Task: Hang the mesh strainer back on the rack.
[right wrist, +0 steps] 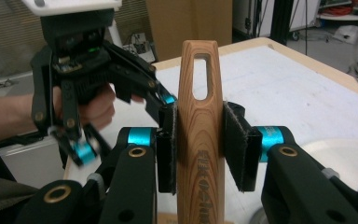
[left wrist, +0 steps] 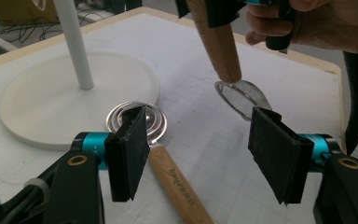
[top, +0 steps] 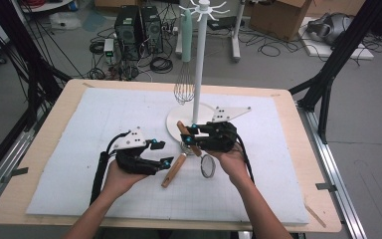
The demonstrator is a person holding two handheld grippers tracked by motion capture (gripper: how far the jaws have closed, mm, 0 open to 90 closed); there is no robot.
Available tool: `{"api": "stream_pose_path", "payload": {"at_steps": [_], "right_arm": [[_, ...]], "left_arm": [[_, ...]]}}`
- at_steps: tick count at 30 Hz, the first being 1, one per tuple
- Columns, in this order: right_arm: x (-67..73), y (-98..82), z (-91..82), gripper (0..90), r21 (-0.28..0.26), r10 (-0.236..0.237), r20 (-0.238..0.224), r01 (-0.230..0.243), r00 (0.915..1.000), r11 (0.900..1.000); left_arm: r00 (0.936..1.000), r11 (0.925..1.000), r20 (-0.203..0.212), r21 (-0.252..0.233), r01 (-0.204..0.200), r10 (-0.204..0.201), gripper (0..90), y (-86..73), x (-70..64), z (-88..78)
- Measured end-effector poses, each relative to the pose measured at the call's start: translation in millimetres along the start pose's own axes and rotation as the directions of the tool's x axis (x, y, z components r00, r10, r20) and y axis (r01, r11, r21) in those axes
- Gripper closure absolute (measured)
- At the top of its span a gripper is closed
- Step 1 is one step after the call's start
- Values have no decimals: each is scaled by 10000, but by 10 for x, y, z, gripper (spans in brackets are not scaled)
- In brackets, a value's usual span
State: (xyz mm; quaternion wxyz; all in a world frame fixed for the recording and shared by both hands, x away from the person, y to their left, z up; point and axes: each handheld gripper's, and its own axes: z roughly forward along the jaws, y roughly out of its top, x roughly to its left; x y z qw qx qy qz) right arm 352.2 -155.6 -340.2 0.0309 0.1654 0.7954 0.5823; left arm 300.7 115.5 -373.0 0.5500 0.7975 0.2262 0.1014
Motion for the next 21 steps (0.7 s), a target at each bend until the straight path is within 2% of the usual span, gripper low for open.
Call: {"api": "stream_pose_path", "payload": {"at_steps": [5, 7, 13, 19, 21], "right_arm": [[66, 39, 106, 682, -75, -100, 17, 100, 9999, 9999], [95, 55, 144, 682, -143, -145, 0, 145, 9999, 9998], [181, 97, 223, 681, -299, -267, 74, 269, 9996, 9992], [244, 113, 278, 681, -427, -321, 104, 325, 9994, 9986], [260, 117, 296, 680, -477, -343, 146, 350, 9993, 9982]], "left_arm": [[10000, 10000, 84, 75, 52, -53, 426, 29, -43, 105], [9999, 9999, 116, 126, -42, 41, 434, 42, -56, 141], [9999, 10000, 153, 8, -57, 57, 483, 79, -115, 234], [9998, 9998, 32, -107, 176, -176, 536, 79, -111, 259], [9999, 9997, -13, -211, 139, -139, 583, 85, -113, 247]]}}
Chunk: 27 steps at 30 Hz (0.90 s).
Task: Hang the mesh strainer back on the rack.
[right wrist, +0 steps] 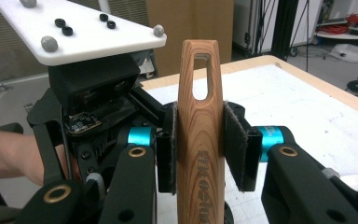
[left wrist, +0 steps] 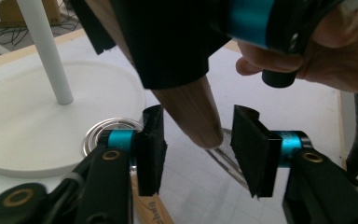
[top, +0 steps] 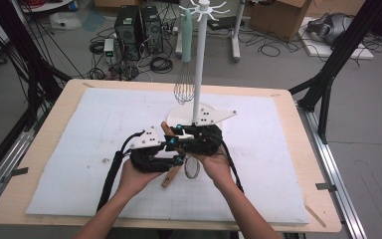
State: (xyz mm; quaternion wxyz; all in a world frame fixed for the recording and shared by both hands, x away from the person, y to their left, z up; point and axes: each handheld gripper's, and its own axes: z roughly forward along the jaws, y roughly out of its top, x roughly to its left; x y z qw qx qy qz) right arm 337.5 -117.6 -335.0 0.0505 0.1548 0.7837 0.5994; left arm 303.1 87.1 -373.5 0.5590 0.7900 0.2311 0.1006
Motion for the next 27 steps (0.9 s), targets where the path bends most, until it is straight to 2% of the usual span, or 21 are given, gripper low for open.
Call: {"api": "stream_pose_path", "payload": {"at_steps": [8, 14, 17, 20, 22, 25, 27], "right_arm": [[55, 33, -11, 676, -177, -166, 225, 170, 9996, 9997], [95, 74, -48, 667, -69, -640, 87, 640, 9979, 9979], [100, 92, -74, 647, 23, -865, -227, 866, 9960, 9962], [71, 80, -94, 635, 116, -741, -865, 754, 9935, 9971], [51, 73, -105, 635, 139, -655, -1116, 675, 9916, 9976], [25, 64, -103, 626, -33, -485, -1654, 486, 9850, 9988], [7, 51, -87, 629, 3, -351, -2095, 360, 9772, 9994]], "left_arm": [[9994, 9991, -121, -286, 311, -315, 676, 8, 66, -61], [9993, 9987, 210, -384, 321, -313, 703, 13, 79, -107], [9984, 9984, 479, -482, 312, -289, 704, 24, 75, -134], [9971, 9990, 758, -415, 140, -108, 704, 44, 79, -166], [9957, 9993, 924, -359, 40, -6, 704, 58, 81, -183], [9928, 9996, 1179, -227, -179, 204, 704, 71, 82, -203], [9901, 9995, 1368, -137, -301, 317, 704, 71, 80, -210]]}}
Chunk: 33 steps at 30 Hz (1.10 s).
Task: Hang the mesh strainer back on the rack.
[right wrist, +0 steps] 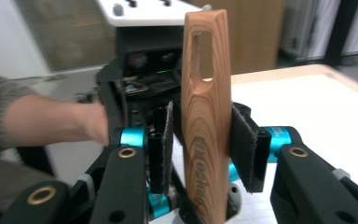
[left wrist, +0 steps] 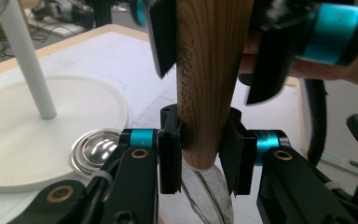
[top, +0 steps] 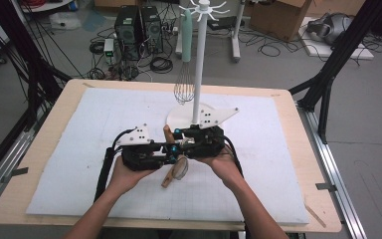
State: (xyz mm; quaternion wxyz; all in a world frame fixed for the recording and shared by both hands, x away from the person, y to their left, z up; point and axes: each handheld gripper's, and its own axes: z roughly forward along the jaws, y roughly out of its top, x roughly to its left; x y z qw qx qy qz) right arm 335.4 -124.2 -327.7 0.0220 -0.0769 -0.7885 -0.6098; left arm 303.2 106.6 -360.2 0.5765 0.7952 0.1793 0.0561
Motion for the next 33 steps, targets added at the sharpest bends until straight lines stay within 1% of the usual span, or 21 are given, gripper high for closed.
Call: {"api": "stream_pose_path", "payload": {"at_steps": [3, 4, 6, 7, 10, 11, 12, 14, 15, 18, 20, 21, 22, 24, 26, 28, 30, 31, 32, 33], "right_arm": [[-22, -14, 11, 637, -5, 84, -369, -85, 9993, 10000], [-22, -14, 15, 640, 37, 93, -455, -92, 9989, 10000], [-19, -16, 28, 684, 145, 50, -605, -41, 9982, 9999], [-7, -11, 32, 688, 211, -39, -534, 51, 9986, 9998], [28, 3, 36, 698, 229, -167, -79, 169, 9998, 9996], [37, 7, 33, 700, 226, -176, 112, 173, 9998, 9996], [55, 11, 26, 701, 132, -84, 514, 77, 9986, 9999], [84, 25, 14, 701, -36, 22, 945, -19, 9955, 10000], [104, 31, 15, 701, -84, 41, 1140, -32, 9935, 10000], [147, 46, 22, 702, -127, 64, 1768, -42, 9842, 9999], [159, 54, 13, 702, -275, 123, 2052, -67, 9786, 9996], [162, 56, 9, 701, -379, 173, 2100, -96, 9776, 9992], [162, 57, 6, 701, -435, 161, 2118, -71, 9772, 9990], [162, 55, -3, 699, -470, 169, 2062, -74, 9784, 9989], [155, 47, -10, 697, -421, 69, 1833, 9, 9830, 9991], [145, 33, -19, 684, -429, -14, 1509, 80, 9886, 9990], [133, 14, -20, 659, -276, -120, 1270, 157, 9918, 9995], [121, 1, -18, 656, -260, -123, 1007, 150, 9948, 9995], [117, -11, -17, 650, -197, -69, 846, 86, 9964, 9998], [107, -20, -8, 649, -186, -109, 649, 121, 9978, 9998]], "left_arm": [[9993, 9997, 347, 167, -177, 171, 704, -5, -7, 2], [9989, 9995, 404, 225, -226, 217, 704, -6, -11, 4], [9985, 9991, 494, 323, -270, 254, 703, -9, -13, 7], [9985, 9992, 486, 313, -266, 250, 702, -9, -11, 6], [9994, 9993, 234, 240, -278, 272, 689, -9, -14, 0], [9998, 9996, -8, 193, -206, 206, 659, -11, -12, -1], [9998, 9997, -146, 200, -163, 166, 622, -14, -2, -3], [9989, 9996, -451, 246, -129, 140, 597, -22, 8, -4], [9985, 9996, -531, 252, -103, 117, 593, -24, 8, -1], [9976, 9997, -669, 227, -135, 150, 604, -28, -2, 10], [9973, 9996, -700, 211, -186, 201, 645, -31, -7, 17], [9979, 9996, -615, 183, -211, 222, 688, -31, -5, 15], [9979, 9995, -597, 191, -242, 253, 719, -27, -5, 12], [9983, 9992, -494, 291, -292, 306, 727, -25, -5, 8], [9994, 9992, -242, 307, -237, 244, 729, -28, -2, 3], [9994, 9987, -2, 374, -357, 357, 732, -24, 1, -17], [9991, 9986, 196, 367, -389, 382, 733, -23, 5, -32], [9985, 9980, 302, 432, -470, 457, 733, -20, 12, -41], [9981, 9977, 389, 448, -502, 484, 733, -18, 14, -46], [9975, 9977, 503, 437, -510, 488, 733, -16, 15, -52]]}}
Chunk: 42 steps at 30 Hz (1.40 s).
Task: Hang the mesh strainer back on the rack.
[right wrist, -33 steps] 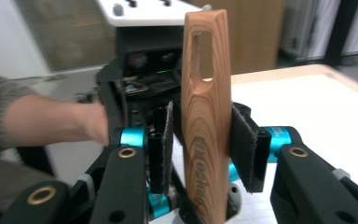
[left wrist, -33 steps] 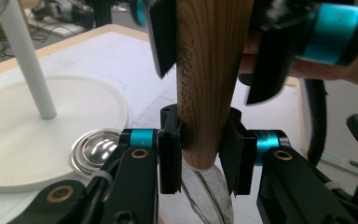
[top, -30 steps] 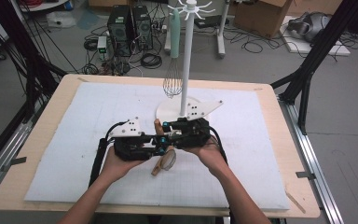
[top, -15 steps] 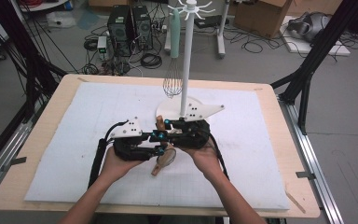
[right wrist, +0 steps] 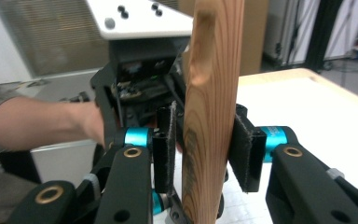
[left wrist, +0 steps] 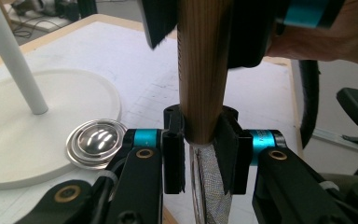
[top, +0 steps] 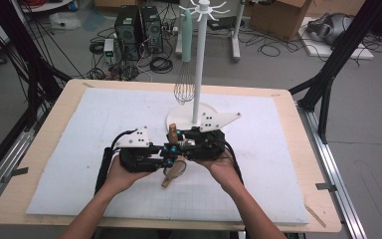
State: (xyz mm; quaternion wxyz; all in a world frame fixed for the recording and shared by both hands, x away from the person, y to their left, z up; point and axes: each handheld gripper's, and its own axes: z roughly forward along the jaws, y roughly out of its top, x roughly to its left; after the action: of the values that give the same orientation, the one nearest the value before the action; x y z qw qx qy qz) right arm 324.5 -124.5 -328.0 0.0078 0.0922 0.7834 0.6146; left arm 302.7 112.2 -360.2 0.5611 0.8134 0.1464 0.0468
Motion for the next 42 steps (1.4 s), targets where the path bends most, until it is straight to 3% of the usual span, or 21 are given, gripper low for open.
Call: {"api": "stream_pose_path", "payload": {"at_steps": [4, 8, 12, 17, 20, 28, 35, 38, 42], "right_arm": [[-18, -30, 22, 655, 9, 54, -390, -54, 9992, 10000], [-13, -40, 42, 701, 31, 38, -389, -37, 9992, 10000], [-9, -44, 45, 706, 275, 142, 240, -148, 9996, 9995], [-57, -53, -17, 706, 278, 383, 903, -410, 9952, 9988], [-91, -57, -56, 707, 233, 498, 1110, -527, 9926, 9983], [-184, -78, -145, 706, 284, 816, 1501, -868, 9853, 9958], [-277, -55, -272, 706, 215, 995, 1739, -1048, 9797, 9943], [-337, -32, -328, 706, 205, 1030, 1871, -1087, 9769, 9939], [-401, 15, -384, 706, 283, 1094, 1986, -1172, 9740, 9927]], "left_arm": [[9996, 9997, 257, -211, 76, -71, 733, 5, 3, -29], [10000, 9999, 86, -146, -1, 2, 728, 1, 1, -42], [9993, 9998, -335, -117, 157, -160, 597, -8, 17, -103], [9949, 9996, -974, -114, 255, -265, 515, -54, 53, -256], [9899, 9984, -1306, -235, 524, -550, 444, -95, 76, -344], [9725, 9971, -2204, -171, 738, -758, 351, -252, 133, -556], [9538, 9941, -2807, -185, 1067, -1076, 291, -441, 200, -720], [9417, 9925, -3143, -143, 1217, -1200, 261, -491, 242, -765], [9337, 9917, -3359, -104, 1278, -1239, 231, -523, 275, -819]]}}
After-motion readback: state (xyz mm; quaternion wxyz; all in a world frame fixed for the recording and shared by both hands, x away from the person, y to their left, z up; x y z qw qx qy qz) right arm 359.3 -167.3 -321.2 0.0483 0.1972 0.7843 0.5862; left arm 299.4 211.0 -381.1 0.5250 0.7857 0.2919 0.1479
